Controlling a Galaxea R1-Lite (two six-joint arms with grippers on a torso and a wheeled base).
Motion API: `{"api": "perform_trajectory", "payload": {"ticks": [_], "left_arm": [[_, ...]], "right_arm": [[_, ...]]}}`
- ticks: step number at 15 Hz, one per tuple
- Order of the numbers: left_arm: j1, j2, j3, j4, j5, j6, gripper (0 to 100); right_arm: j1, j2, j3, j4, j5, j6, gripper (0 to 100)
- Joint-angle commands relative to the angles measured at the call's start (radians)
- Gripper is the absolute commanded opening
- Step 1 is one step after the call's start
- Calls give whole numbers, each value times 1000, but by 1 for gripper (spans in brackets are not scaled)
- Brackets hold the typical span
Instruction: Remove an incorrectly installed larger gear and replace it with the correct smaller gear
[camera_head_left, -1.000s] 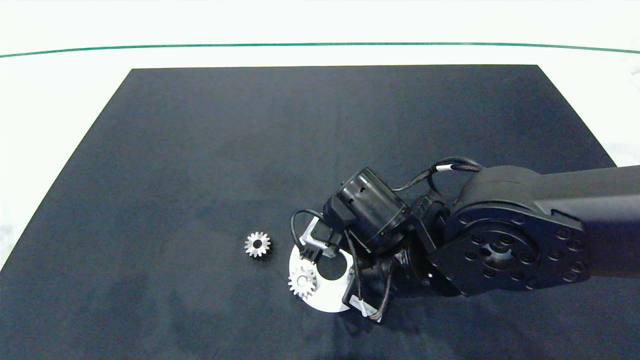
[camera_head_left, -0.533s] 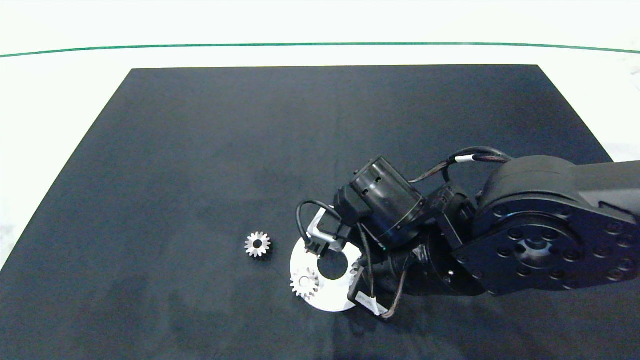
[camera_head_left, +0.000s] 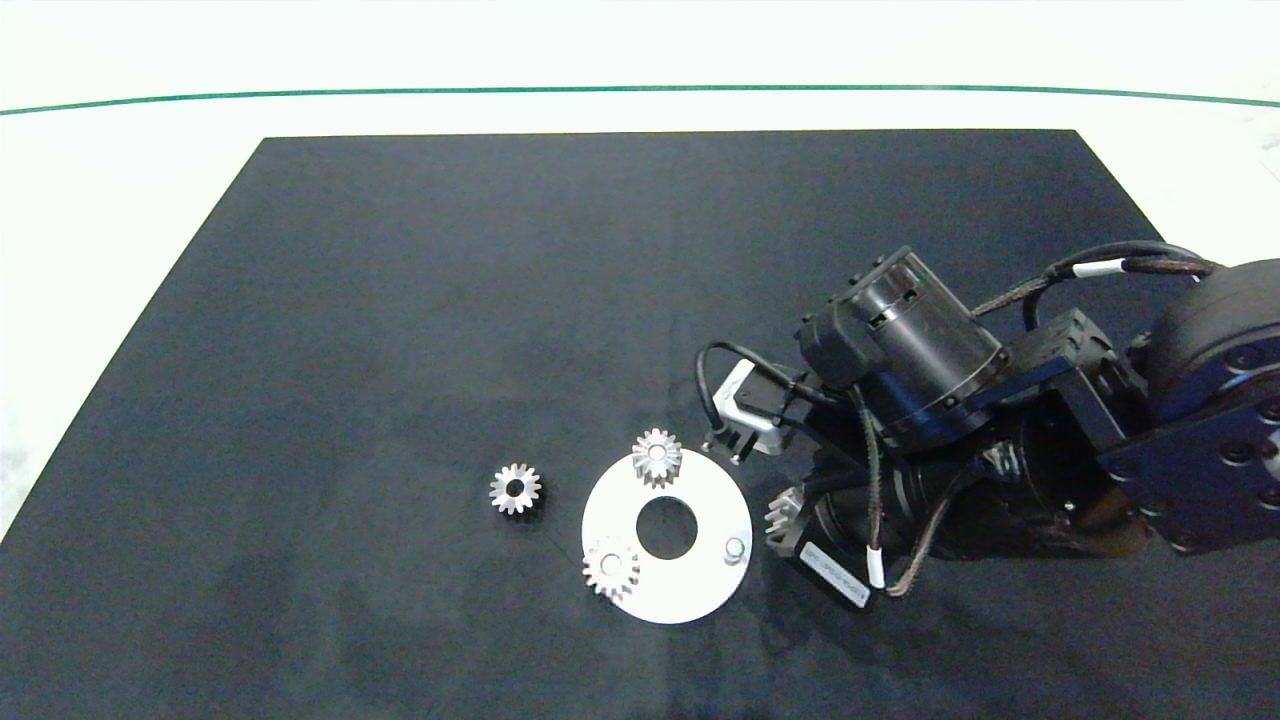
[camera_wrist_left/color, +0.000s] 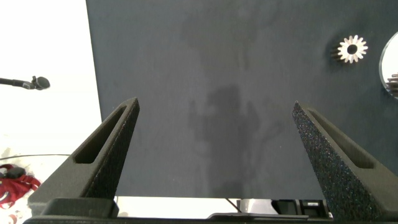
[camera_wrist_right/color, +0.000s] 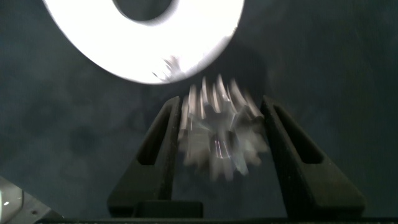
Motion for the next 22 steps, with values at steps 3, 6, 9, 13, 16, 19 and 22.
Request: {"api": "perform_trajectory", "payload": {"ticks": [3,6,9,13,16,19,22], "left_arm": [[0,-2,0,5,1,1,100],[0,0,0,5,1,1,100],[-12,0,0,5,1,1,100],[-26,1,1,5,-1,-1,100],[-105,29,24,2,-9,-8,100],[-150,107,47,-53,-15,-22,100],[-495,236,55,-165,-2,-77,100]], "right_arm": [[-75,-57,132,-8,11,21,43],[-103,-81,175,-50,11,21,43],[-109,-153,199,-57,5,21,100],[-117,-363,307,-57,9,27,100],[-163,-564,379,-97,11,125,100],[-193,-776,445,-198,8,151,100],[-180,-860,454,-217,21,141,100]]}}
